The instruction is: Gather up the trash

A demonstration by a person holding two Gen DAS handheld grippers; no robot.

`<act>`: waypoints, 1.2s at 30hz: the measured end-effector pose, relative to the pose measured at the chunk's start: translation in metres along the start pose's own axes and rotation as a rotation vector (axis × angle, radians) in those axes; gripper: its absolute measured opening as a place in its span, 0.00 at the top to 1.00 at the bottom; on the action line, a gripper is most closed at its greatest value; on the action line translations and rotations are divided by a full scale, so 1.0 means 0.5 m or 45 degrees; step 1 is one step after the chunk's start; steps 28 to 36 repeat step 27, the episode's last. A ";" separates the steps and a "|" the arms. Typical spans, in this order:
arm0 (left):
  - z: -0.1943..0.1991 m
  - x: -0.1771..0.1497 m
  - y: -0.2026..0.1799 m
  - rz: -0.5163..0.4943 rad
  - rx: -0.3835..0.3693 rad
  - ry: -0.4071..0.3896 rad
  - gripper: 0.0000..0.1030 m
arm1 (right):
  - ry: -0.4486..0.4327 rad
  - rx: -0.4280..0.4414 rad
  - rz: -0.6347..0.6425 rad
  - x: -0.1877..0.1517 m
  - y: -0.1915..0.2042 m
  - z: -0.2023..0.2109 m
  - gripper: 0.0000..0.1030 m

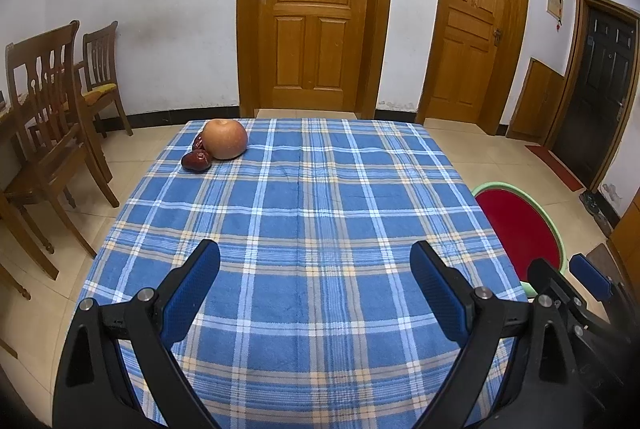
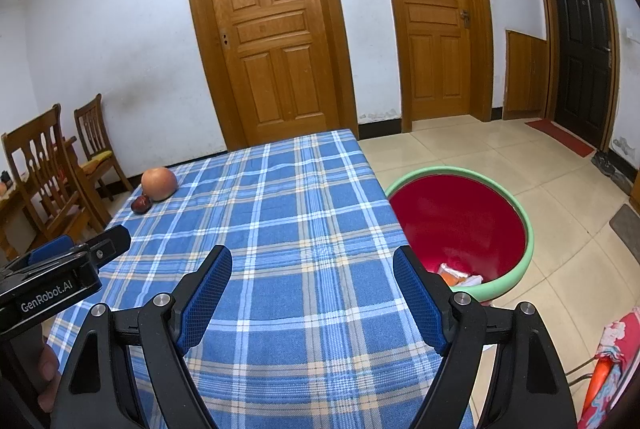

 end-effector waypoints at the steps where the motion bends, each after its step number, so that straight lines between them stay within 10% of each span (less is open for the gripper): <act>1: 0.000 0.000 0.000 0.000 -0.001 0.000 0.08 | 0.000 0.000 -0.001 0.000 0.000 0.000 0.19; 36: -0.007 -0.013 -0.012 -0.004 0.001 0.012 0.08 | 0.015 0.001 -0.005 -0.009 0.001 -0.004 0.19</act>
Point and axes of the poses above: each gripper's, at about its wrist camera, not at the fingertips, and z roughly against the way its jaws point, y to its left, x to its top, the point moved 8 cm from there along -z, roughly the way its jaws point, and after that the axes turned 6 degrees about z, right-handed, at the moved point
